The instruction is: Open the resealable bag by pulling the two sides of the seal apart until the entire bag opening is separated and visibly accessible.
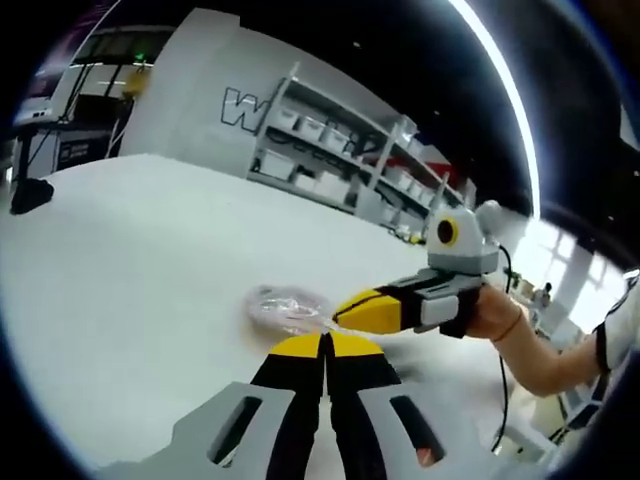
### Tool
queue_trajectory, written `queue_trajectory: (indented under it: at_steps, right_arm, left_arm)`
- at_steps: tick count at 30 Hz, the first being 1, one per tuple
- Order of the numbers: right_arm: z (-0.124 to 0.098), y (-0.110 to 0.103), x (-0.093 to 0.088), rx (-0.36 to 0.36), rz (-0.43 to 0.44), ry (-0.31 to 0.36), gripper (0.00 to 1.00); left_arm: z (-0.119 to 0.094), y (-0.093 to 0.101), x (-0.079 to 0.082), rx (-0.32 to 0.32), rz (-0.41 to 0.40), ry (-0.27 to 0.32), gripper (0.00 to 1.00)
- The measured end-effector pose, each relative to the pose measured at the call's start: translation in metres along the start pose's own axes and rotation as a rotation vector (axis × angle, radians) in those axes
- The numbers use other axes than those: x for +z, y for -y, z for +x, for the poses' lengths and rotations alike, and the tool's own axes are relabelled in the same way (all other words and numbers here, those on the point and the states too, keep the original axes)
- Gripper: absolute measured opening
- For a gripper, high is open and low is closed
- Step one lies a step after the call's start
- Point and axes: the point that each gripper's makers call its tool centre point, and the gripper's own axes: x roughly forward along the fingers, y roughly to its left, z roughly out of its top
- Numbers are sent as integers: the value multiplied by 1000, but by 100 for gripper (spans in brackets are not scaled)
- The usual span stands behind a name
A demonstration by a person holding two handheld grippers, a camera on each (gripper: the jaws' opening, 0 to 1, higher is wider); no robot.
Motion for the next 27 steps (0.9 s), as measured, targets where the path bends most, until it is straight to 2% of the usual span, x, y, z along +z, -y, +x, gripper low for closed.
queue_trajectory:
  at_steps: [4,8,14,20,27]
  right_arm:
    - [-2,5,4,-20,-26,12,2]
    - [-3,7,1,-42,-69,-5,2]
    - [-4,-11,6,-14,-102,36,6]
    - [0,-27,5,-4,-157,33,6]
    - [2,-33,1,1,-170,31,6]
  left_arm:
    - [0,0,1,0,2,-6,1]
    - [2,0,0,12,27,-22,1]
    - [2,-2,0,21,53,-32,1]
    - [3,-2,0,28,71,-30,1]
    - [4,1,-3,27,85,-37,1]
